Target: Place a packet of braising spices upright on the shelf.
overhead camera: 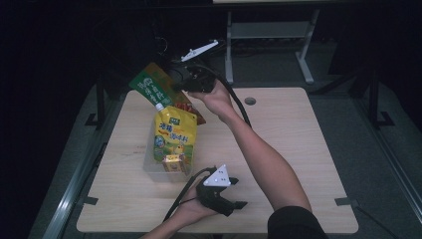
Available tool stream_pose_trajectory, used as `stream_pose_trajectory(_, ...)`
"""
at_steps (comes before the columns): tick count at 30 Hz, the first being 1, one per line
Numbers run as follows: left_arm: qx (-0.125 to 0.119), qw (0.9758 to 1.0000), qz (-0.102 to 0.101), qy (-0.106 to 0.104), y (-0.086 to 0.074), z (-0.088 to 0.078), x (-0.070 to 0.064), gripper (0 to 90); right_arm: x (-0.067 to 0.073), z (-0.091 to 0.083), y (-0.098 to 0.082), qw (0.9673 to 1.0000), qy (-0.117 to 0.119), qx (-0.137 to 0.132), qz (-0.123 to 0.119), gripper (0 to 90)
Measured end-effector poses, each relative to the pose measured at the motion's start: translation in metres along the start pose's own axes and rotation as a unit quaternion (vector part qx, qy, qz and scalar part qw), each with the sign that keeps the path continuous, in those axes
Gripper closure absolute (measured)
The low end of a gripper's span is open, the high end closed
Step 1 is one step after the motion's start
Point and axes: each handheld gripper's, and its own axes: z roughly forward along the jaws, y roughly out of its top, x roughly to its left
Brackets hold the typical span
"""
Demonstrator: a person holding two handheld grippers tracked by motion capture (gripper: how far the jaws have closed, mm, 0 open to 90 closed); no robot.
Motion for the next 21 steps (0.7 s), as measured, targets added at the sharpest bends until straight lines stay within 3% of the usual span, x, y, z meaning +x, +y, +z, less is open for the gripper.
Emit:
stream_pose_trajectory(10, -0.007, 0.9999, -0.014, 0.001, -0.002, 0.000, -0.002, 23.8, -0.009, 0.012, -0.022, 0.9997, 0.004, 0.002, 0.025, 90.0)
stream_pose_trajectory(21, -0.003, 0.9999, -0.009, 0.004, -0.003, 0.001, -0.001, 23.8, -0.015, 0.015, -0.036, 0.9992, 0.019, 0.008, 0.035, 90.0)
